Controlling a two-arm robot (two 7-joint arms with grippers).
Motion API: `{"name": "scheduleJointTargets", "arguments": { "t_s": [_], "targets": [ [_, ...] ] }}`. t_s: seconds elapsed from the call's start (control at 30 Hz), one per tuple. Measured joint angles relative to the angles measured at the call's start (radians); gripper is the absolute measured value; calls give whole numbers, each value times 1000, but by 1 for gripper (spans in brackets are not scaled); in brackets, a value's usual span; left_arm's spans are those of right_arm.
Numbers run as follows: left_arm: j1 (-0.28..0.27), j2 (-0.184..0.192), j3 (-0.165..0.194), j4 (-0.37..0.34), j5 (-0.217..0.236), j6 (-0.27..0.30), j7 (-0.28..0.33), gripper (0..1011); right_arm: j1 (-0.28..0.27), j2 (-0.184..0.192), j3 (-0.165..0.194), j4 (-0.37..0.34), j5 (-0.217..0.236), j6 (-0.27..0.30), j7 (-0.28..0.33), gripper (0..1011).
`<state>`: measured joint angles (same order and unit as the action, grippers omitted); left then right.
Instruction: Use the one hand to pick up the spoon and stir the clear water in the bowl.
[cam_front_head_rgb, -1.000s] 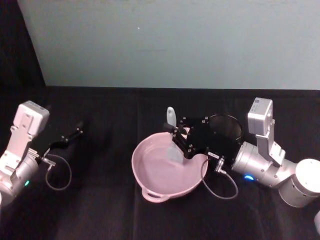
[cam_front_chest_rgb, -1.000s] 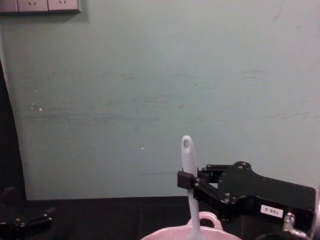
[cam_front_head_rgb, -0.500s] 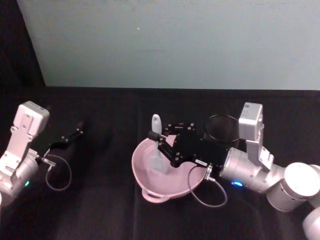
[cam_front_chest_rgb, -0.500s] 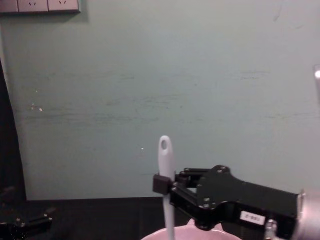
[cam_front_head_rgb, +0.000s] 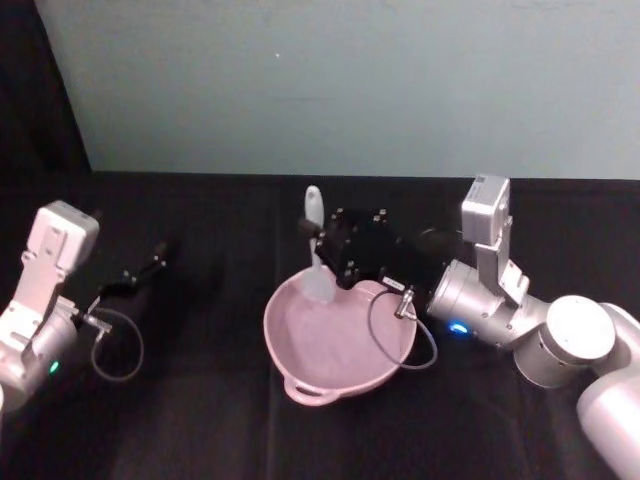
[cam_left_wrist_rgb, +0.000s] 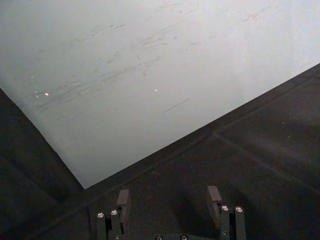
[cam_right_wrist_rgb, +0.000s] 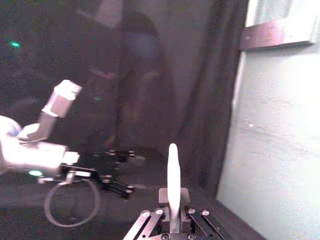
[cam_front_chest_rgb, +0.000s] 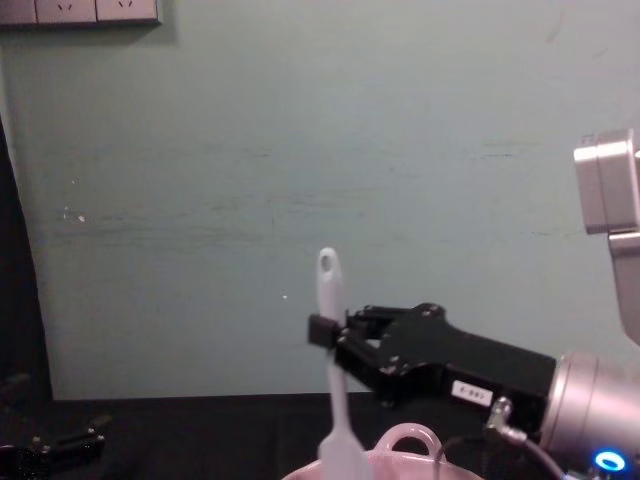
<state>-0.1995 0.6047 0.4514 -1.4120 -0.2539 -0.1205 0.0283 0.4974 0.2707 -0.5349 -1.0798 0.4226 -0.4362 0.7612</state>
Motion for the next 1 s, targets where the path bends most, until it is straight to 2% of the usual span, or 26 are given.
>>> {"name": "scheduleJointTargets", "arguments": {
  "t_s": [0.2,0.47,0.63,0.83,1.0],
  "targets": [
    [0,0,0,0,0,0,0,1005,-10,19,29,-8,-23,2,-42,118],
    [0,0,0,0,0,0,0,1005,-86,82,70,-116,-31,47,-75,118],
    [0,0,0,0,0,0,0,1005,-129,102,72,-176,-18,70,-64,118],
    [0,0,0,0,0,0,0,1005,-154,91,46,-208,10,78,-26,118],
    [0,0,0,0,0,0,0,1005,-127,50,13,-174,19,68,3,118]
  ]
}}
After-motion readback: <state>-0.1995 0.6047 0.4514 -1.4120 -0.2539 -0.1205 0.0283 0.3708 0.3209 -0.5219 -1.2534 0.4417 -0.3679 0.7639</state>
